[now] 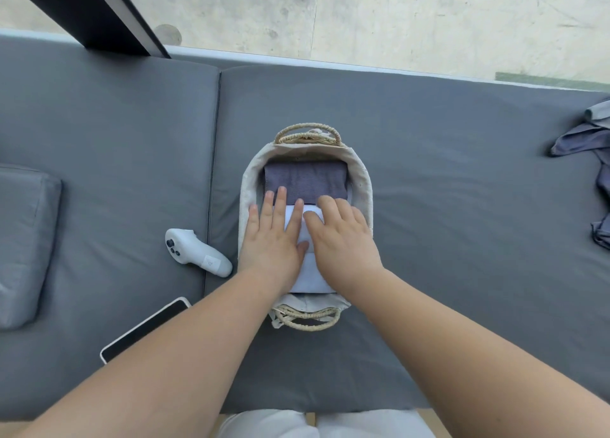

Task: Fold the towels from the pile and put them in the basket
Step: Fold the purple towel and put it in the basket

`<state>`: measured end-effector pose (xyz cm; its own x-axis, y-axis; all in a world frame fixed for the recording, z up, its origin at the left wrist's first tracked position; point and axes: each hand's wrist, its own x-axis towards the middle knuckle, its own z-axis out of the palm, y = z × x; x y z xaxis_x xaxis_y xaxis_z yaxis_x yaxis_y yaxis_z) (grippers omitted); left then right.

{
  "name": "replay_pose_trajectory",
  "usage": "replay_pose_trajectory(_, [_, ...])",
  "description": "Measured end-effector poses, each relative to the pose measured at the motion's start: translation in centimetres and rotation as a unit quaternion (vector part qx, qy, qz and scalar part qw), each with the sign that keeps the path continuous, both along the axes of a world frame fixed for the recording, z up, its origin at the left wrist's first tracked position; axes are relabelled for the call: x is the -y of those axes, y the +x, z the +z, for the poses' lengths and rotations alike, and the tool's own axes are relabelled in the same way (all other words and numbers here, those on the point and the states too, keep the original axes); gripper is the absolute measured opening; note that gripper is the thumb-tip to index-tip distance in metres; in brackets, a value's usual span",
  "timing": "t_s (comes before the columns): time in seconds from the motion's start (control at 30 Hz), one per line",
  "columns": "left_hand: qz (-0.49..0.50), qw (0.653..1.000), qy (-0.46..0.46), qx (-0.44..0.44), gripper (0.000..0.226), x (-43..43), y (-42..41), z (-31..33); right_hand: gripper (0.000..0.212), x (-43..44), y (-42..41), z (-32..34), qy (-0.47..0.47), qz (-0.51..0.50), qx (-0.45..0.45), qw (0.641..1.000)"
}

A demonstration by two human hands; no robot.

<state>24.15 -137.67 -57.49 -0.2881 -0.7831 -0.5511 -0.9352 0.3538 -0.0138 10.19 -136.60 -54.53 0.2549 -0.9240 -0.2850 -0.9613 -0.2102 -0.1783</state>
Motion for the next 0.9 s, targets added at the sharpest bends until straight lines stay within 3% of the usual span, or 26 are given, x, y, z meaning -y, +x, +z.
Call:
replay_pose_trajectory(0.07, [-0.007,1.000,-0.009,0.012,0.071,0.3,-0.2,-0.5,0.020,-1.4,0.1,0.8,0.021,0.022,-0.009,0.999])
replay_pose_trajectory(0.13, [-0.007,1.000,-0.013,0.015,0.072,0.9,-0.5,-1.0,0.054,-2.6,0.1,1.2,0.141,0.053,-0.073,0.986])
replay_pose_trajectory(0.2, [-0.007,1.000,-0.017,0.014,0.074,1.2,-0.6,-1.5,0.065,-2.8,-0.2,1.4,0.229,0.085,-0.151,0.958])
replay_pose_trajectory(0.43, [-0.018,1.000,-0.002,0.021,0.072,1.1,-0.9,-0.5,0.071,-1.2,0.2,0.4,0.302,0.085,-0.186,0.931])
replay_pose_trajectory(0.53, [-0.047,0.998,-0.028,0.016,0.068,1.1,-0.6,0.7,0.065,-0.5,-0.4,1.2,0.286,0.085,-0.159,0.941])
replay_pose_trajectory(0.63, [-0.077,0.994,-0.043,0.058,0.072,2.3,-0.4,1.4,0.030,1.1,-0.8,2.2,0.164,0.055,-0.073,0.982])
replay_pose_trajectory(0.7, [-0.103,0.989,-0.038,0.099,0.076,3.4,-0.5,1.6,0.018,2.2,-1.2,2.2,0.081,0.047,-0.075,0.993])
replay_pose_trajectory(0.77, [-0.126,0.983,-0.035,0.127,0.082,4.3,-0.4,1.6,0.040,2.9,-1.7,1.1,0.036,0.055,-0.132,0.989])
replay_pose_trajectory(0.83, [-0.144,0.978,-0.037,0.149,0.086,4.7,0.1,1.6,0.068,3.2,-2.4,0.4,0.080,0.087,-0.238,0.964])
replay_pose_trajectory(0.9, [-0.160,0.972,-0.039,0.167,0.085,4.8,0.6,1.4,0.069,3.3,-2.9,0.3,0.114,0.125,-0.320,0.932])
